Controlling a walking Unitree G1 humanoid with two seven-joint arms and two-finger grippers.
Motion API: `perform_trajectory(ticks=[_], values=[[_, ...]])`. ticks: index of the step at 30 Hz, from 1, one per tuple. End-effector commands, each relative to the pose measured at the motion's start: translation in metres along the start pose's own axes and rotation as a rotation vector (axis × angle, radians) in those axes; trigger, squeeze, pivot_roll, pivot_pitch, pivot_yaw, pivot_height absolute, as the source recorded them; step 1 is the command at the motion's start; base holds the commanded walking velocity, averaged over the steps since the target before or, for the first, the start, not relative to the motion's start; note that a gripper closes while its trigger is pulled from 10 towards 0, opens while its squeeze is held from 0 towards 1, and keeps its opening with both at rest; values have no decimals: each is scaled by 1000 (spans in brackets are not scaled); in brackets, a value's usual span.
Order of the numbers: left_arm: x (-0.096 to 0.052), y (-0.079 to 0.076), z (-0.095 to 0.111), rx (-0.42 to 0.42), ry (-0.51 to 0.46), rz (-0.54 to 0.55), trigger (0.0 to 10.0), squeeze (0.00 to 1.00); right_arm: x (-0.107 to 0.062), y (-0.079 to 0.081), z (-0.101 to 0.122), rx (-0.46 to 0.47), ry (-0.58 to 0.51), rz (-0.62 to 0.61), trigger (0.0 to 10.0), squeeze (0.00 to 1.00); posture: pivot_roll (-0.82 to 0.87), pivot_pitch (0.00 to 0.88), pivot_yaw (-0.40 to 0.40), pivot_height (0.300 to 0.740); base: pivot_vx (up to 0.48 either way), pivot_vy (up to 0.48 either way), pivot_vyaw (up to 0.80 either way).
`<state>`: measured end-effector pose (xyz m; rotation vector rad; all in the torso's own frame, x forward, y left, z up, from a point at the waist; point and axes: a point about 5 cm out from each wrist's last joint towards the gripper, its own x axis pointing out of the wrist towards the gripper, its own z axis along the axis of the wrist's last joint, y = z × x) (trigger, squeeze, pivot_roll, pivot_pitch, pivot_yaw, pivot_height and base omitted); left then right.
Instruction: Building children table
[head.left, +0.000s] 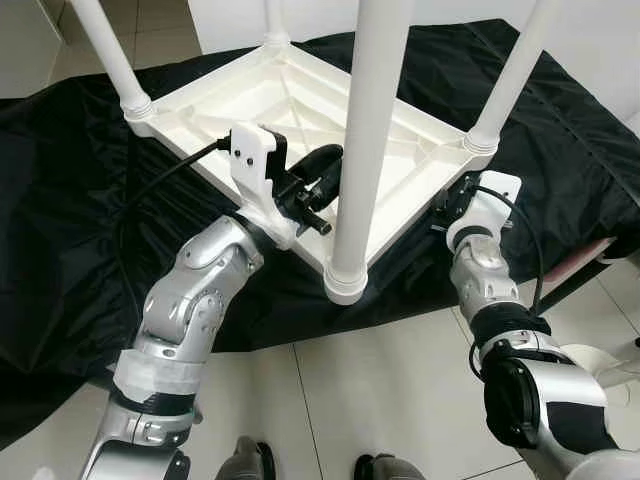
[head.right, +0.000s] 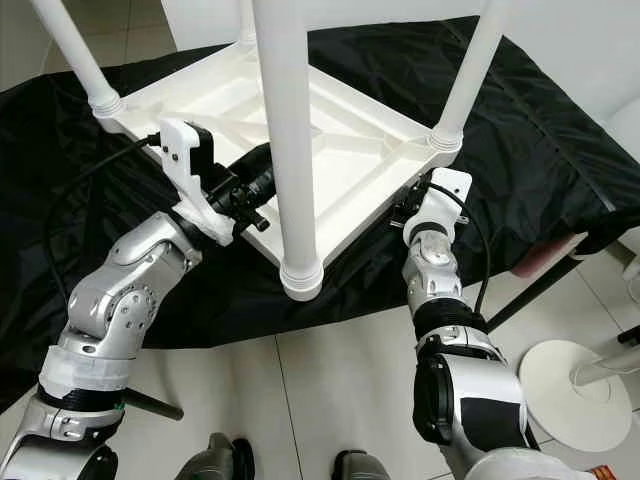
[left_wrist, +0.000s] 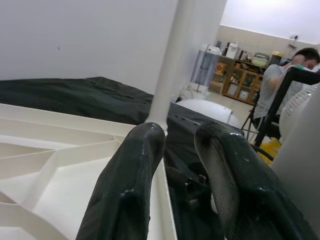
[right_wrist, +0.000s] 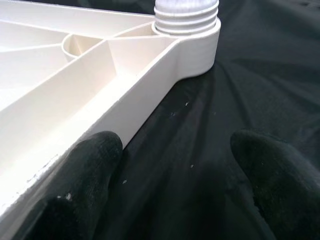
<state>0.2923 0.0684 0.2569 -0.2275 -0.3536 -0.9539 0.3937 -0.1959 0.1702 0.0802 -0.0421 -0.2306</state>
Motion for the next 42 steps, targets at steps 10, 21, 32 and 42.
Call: perform_trajectory(ticks=[10, 21, 32, 42], values=[[13, -45, 0, -75, -9, -218, 10000, 0, 1, 29, 1, -34, -10, 304, 10000, 0, 17, 149, 98, 740, 0, 0, 0], [4, 21, -1, 108, 86, 70, 10000, 0, -8, -25, 7, -66, -202, -3, 10000, 0, 6, 153, 100, 740, 0, 0, 0], [-43, 83, 17, 252, 182, 270, 10000, 0, -32, -44, 11, -3, -336, 14, 10000, 0, -20, 162, 114, 740, 0, 0, 0], [-97, 80, 9, 179, 298, 223, 10000, 1000, -59, -55, 9, -46, -344, 96, 10000, 0, -32, 159, 98, 740, 0, 0, 0]])
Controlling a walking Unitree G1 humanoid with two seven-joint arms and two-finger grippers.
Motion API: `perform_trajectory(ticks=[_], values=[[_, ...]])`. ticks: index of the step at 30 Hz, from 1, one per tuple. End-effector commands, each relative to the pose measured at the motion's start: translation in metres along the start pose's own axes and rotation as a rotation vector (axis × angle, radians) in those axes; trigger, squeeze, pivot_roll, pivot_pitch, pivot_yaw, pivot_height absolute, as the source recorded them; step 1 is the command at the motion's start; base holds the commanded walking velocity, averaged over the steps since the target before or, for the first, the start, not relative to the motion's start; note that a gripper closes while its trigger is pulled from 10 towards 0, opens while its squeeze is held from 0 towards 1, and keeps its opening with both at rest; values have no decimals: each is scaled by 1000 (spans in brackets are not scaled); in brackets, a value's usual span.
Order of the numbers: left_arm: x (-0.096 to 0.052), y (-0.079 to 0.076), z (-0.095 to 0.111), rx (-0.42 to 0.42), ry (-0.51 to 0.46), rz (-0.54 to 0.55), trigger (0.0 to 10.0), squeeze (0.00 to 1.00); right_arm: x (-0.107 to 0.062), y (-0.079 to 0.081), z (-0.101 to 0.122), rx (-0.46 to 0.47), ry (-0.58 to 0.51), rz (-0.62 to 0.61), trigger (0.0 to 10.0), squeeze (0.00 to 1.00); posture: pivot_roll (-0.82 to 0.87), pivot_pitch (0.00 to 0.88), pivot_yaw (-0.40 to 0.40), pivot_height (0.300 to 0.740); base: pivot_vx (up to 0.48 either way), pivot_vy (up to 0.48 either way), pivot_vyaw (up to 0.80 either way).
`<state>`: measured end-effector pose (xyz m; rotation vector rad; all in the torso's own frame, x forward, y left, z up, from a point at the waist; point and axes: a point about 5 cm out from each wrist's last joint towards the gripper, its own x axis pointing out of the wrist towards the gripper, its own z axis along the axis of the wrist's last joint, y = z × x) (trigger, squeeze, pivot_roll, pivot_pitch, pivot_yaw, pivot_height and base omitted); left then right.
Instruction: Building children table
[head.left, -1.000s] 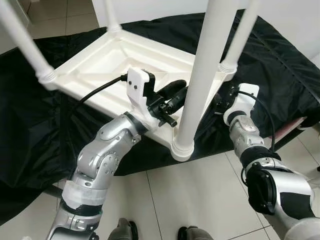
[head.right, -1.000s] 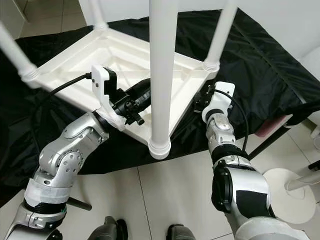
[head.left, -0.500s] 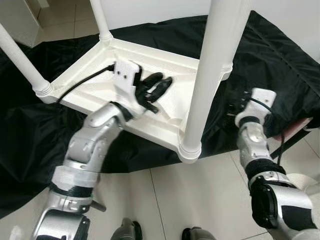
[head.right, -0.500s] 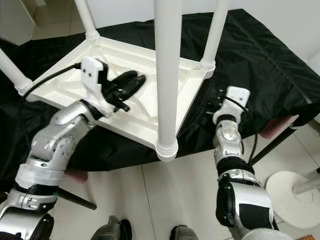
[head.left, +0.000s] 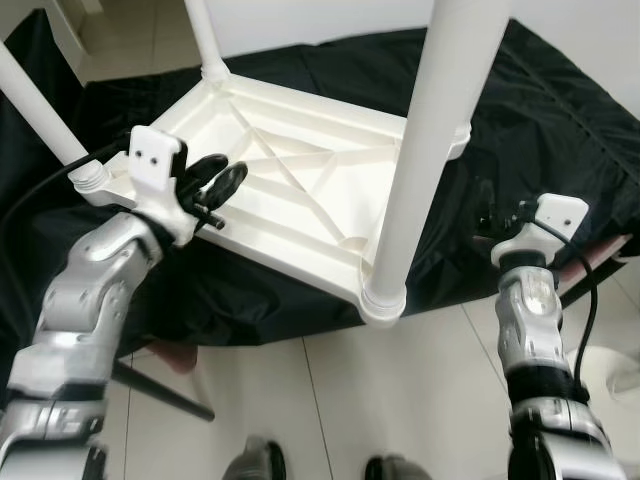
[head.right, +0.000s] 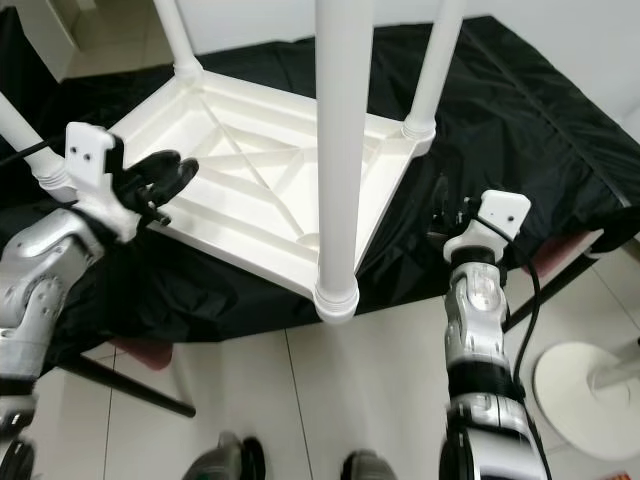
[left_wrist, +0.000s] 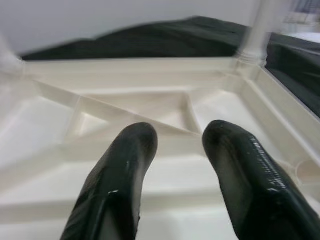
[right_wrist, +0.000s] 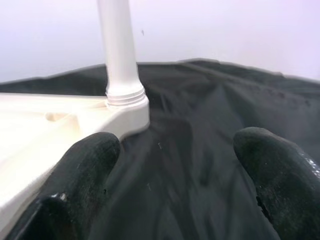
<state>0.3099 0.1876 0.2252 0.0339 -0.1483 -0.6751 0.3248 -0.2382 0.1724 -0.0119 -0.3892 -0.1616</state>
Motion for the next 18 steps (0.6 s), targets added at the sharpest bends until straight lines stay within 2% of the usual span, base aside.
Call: perform_trajectory(ticks=[1, 2, 3, 4, 5, 6, 8, 10, 12, 14, 16, 17, 18], values=[[-5, -1, 0, -3, 14, -43, 10000, 1000, -1, 2, 1, 6, 7, 13, 10000, 0, -32, 159, 98, 740, 0, 0, 0], [-15, -1, -7, -16, 42, -43, 10000, 1000, -7, 1, 0, -2, 16, 22, 10000, 0, -35, 156, 92, 740, 0, 0, 0], [-15, -1, -7, -16, 42, -43, 10000, 1000, -7, 1, 0, -2, 16, 22, 10000, 0, -35, 156, 92, 740, 0, 0, 0], [-27, -2, -16, 21, 96, -45, 10000, 1000, -13, 0, -2, -6, 32, 25, 10000, 0, -40, 147, 86, 740, 0, 0, 0], [-27, -2, -16, 21, 96, -45, 10000, 1000, -13, 0, -2, -6, 32, 25, 10000, 0, -40, 147, 86, 740, 0, 0, 0], [-40, -11, -26, 57, 170, -98, 10000, 0, -20, -1, -6, -4, 52, 24, 10000, 0, -36, 139, 72, 740, 0, 0, 0], [-40, -11, -26, 57, 170, -98, 10000, 0, -20, -1, -6, -4, 52, 24, 10000, 0, -36, 139, 72, 740, 0, 0, 0], [-53, -29, -39, 103, 258, -204, 10000, 0, -27, -1, -9, 1, 85, 33, 10000, 0, -32, 134, 61, 740, 0, 0, 0], [-54, -35, -43, 91, 282, -237, 10000, 0, -28, -1, -10, 4, 92, 37, 10000, 0, -31, 130, 54, 740, 0, 0, 0], [-54, -35, -43, 91, 282, -237, 10000, 0, -28, -1, -10, 4, 92, 37, 10000, 0, -31, 130, 54, 740, 0, 0, 0], [-47, -56, -54, 94, 299, -333, 10000, 0, -26, 3, -9, 2, 94, 66, 10000, 0, -35, 118, 45, 740, 0, 0, 0], [-47, -56, -54, 94, 299, -333, 10000, 0, -26, 3, -9, 2, 94, 66, 10000, 0, -35, 118, 45, 740, 0, 0, 0], [-43, -65, -60, 113, 307, -380, 10000, 0, -24, 4, -8, 1, 94, 77, 10000, 0, -36, 116, 40, 740, 0, 0, 0]])
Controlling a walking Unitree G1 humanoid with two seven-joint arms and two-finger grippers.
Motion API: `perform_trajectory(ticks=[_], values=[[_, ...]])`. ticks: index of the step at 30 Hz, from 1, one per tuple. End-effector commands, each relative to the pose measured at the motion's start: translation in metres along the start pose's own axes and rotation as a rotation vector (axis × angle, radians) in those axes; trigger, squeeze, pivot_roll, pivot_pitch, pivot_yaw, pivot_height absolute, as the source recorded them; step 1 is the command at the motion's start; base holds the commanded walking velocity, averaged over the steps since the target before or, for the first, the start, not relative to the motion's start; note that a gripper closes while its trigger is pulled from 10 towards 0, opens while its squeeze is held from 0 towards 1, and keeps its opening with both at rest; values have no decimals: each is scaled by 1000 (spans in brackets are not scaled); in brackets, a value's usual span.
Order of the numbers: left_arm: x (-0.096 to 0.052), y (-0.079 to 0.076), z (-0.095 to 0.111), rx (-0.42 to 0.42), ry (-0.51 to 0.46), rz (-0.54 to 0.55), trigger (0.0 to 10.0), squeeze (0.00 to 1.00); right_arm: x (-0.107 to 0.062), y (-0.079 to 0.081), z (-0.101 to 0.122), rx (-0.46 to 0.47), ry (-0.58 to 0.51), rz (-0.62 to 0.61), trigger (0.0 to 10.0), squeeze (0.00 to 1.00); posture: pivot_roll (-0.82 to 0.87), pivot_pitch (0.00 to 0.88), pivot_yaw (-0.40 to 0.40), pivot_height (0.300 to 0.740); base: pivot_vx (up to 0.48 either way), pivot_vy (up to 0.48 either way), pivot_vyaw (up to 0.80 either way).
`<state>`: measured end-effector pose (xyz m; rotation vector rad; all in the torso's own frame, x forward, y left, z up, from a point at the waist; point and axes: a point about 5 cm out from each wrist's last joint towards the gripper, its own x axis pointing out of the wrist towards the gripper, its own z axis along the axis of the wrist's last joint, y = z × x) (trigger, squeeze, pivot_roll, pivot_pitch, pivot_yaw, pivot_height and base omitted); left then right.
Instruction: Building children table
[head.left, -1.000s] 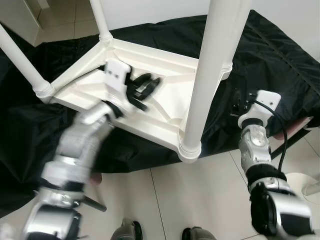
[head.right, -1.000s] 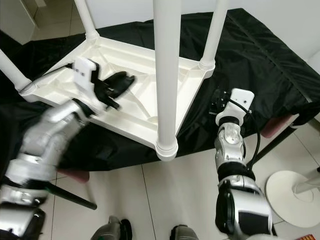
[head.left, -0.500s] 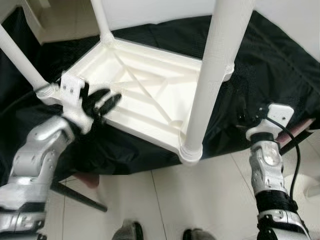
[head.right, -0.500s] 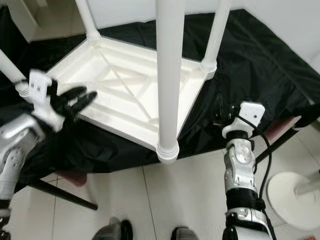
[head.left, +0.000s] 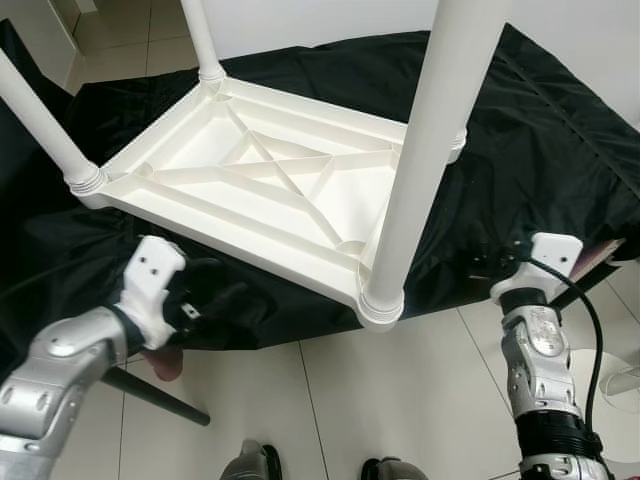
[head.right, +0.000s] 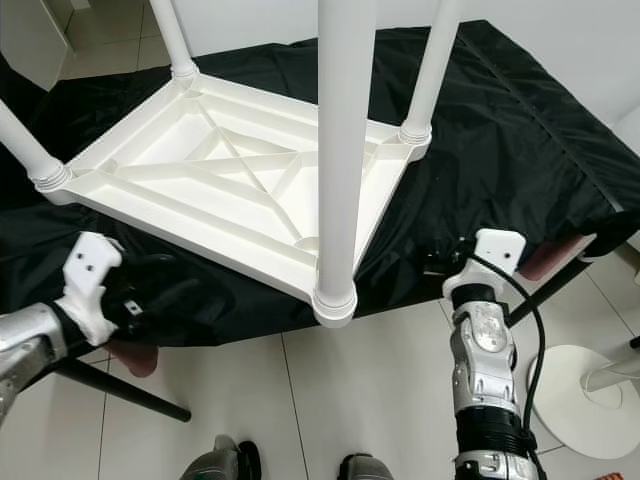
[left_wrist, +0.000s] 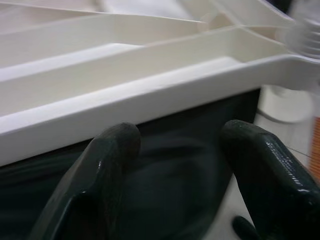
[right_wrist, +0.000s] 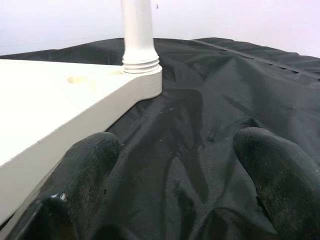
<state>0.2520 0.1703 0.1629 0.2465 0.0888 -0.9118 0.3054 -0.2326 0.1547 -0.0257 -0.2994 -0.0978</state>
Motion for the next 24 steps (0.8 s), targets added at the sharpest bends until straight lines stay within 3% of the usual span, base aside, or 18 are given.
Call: perform_trajectory(ticks=[1, 3, 5, 9, 20, 24], values=[[12, -16, -9, 39, 34, -148, 10000, 0, 1, 3, 1, 6, 6, 20, 10000, 0, -39, 115, 43, 740, 0, 0, 0], [12, -16, -9, 39, 34, -148, 10000, 0, 1, 3, 1, 6, 6, 20, 10000, 0, -39, 115, 43, 740, 0, 0, 0], [25, -21, -10, 73, 26, -180, 10000, 0, -3, 5, 3, 3, 16, 30, 10000, 0, -59, 108, 50, 740, 0, 0, 0], [37, -18, -3, 98, -11, -175, 10000, 0, -11, 3, 3, -4, 23, 22, 10000, 0, -78, 104, 61, 740, 0, 0, 0], [45, -18, 11, 140, -61, -200, 10000, 0, -18, 3, 3, -13, 37, 18, 10000, 0, -96, 100, 72, 740, 0, 0, 0], [57, -10, 18, 204, -78, -196, 10000, 0, -19, 4, 4, -24, 43, 20, 10000, 0, -104, 104, 78, 740, 0, 0, 0]])
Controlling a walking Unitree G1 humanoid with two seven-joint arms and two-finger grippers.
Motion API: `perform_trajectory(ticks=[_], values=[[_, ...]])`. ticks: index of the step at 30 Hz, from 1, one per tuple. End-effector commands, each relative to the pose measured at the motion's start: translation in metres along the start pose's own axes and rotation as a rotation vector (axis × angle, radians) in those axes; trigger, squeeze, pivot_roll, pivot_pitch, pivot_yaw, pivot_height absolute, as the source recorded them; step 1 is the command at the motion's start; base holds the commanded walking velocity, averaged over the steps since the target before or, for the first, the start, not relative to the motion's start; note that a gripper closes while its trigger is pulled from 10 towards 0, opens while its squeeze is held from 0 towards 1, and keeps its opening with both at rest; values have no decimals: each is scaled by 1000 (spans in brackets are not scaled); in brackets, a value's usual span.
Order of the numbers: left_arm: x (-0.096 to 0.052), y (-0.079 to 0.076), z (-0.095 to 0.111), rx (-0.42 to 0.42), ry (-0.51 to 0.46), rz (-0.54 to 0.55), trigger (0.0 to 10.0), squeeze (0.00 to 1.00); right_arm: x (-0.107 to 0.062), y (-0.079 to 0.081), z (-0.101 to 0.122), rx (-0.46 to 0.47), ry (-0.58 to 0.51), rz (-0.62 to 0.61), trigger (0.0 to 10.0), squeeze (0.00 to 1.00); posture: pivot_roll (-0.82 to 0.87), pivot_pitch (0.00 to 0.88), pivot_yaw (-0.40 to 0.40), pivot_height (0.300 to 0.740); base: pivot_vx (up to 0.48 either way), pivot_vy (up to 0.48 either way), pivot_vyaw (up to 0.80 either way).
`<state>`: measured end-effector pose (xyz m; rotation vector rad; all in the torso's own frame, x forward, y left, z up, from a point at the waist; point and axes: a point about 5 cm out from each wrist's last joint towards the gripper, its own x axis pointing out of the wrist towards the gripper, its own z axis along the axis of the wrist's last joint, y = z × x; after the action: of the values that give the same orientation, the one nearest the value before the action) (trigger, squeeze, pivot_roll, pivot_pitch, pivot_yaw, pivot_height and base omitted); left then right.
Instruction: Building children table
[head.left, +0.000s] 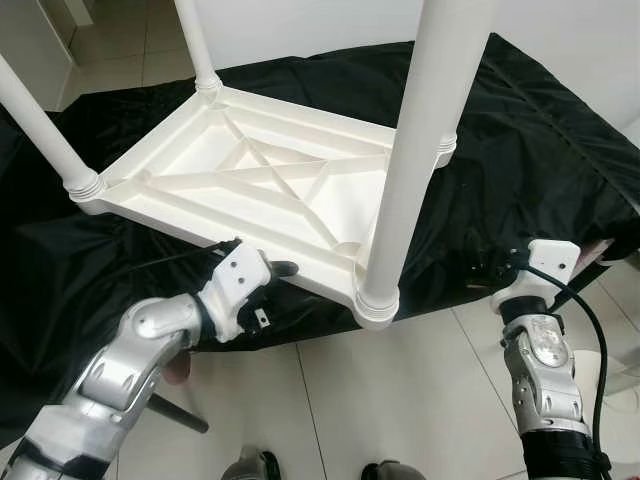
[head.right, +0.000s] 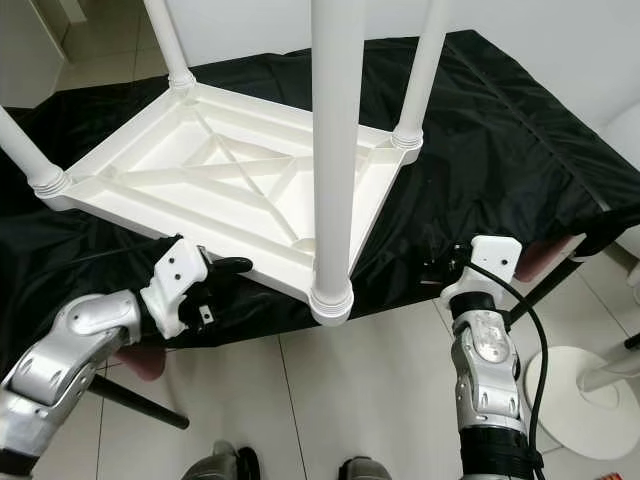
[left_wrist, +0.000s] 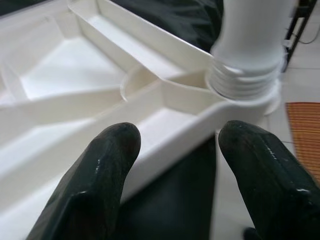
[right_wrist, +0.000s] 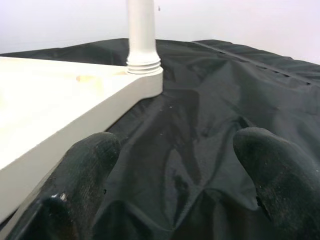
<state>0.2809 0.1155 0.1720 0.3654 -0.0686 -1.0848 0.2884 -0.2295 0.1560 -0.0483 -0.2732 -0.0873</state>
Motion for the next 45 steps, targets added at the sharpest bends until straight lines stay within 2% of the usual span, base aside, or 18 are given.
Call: perform_trajectory(ticks=[1, 8, 14, 16, 20, 30, 32, 33, 34, 35, 37, 38, 41, 45], values=[[1, -1, -4, 19, 19, -44, 10000, 0, -3, 2, -3, -3, 19, 6, 10000, 0, -104, 104, 78, 740, 0, 0, 0], [8, 11, -8, 57, 33, -11, 10000, 0, -4, 2, -1, -6, 19, -3, 10000, 0, -114, 104, 86, 740, 0, 0, 0], [24, 20, -12, 66, 51, 24, 10000, 0, -7, 3, 0, -12, 16, -13, 10000, 0, -122, 112, 97, 740, 0, 0, 0], [32, 23, -13, 70, 60, 1, 10000, 0, -7, 3, 1, -14, 16, -14, 10000, 0, -125, 115, 99, 740, 0, 0, 0], [35, 23, -16, 103, 81, -37, 10000, 0, -6, 2, 2, -21, 14, -16, 10000, 0, -132, 121, 112, 740, 0, 0, 0], [39, 26, -27, 128, 140, -119, 10000, 0, -9, -3, 5, -35, 10, -44, 10000, 0, -141, 137, 136, 740, 0, 0, 0], [40, 26, -33, 134, 170, -158, 10000, 0, -10, -3, 5, -35, 10, -45, 10000, 0, -141, 137, 136, 740, 0, 0, 0], [37, 24, -40, 128, 216, -213, 10000, 0, -10, -3, 5, -33, 10, -49, 10000, 0, -139, 148, 147, 740, 0, 0, 0], [37, 24, -40, 128, 216, -213, 10000, 0, -10, -3, 5, -33, 10, -49, 10000, 0, -139, 148, 147, 740, 0, 0, 0], [35, 24, -47, 99, 273, -256, 10000, 0, -10, -2, 5, -34, 10, -52, 10000, 0, -138, 154, 150, 740, 0, 0, 0], [35, 24, -47, 99, 273, -256, 10000, 0, -10, -2, 5, -34, 10, -52, 10000, 0, -138, 154, 150, 740, 0, 0, 0], [33, 25, -51, 77, 311, -282, 10000, 0, -10, -2, 5, -35, 10, -54, 10000, 0, -138, 154, 150, 740, 0, 0, 0], [33, 28, -56, 80, 347, -290, 10000, 0, -11, -2, 5, -36, 11, -57, 10000, 0, -136, 160, 154, 740, 0, 0, 0], [33, 30, -59, 82, 357, -289, 10000, 0, -11, -2, 6, -38, 11, -62, 10000, 0, -138, 166, 158, 740, 0, 0, 0]])
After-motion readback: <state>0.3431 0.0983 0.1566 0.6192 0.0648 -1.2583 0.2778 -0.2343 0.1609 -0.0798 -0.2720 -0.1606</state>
